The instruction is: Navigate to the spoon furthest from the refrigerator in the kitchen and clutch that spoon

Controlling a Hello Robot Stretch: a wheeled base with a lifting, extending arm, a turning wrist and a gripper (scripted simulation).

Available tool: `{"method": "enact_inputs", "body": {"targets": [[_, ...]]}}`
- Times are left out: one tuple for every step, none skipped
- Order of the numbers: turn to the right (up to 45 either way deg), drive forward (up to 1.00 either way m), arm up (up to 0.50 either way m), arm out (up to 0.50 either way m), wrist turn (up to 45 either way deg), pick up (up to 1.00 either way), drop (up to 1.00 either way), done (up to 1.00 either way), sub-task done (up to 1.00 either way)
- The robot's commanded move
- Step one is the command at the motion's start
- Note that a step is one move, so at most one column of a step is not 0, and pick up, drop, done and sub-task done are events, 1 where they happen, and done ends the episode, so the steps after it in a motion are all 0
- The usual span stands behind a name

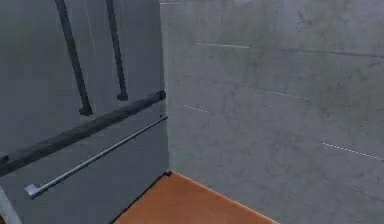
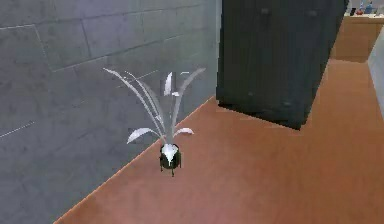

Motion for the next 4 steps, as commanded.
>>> {"method": "enact_inputs", "body": {"targets": [[45.0, 0.00, 0.00, 0.00, 0.0, 0.00, 0.00, 0.00, 0.00], [45.0, 0.00, 0.00, 0.00, 0.0, 0.00, 0.00, 0.00, 0.00], [39.0, 0.00, 0.00, 0.00, 0.0, 0.00, 0.00, 0.00, 0.00], [0.0, 1.00, 0.00, 0.00, 0.0, 0.00, 0.00, 0.00, 0.00]]}}
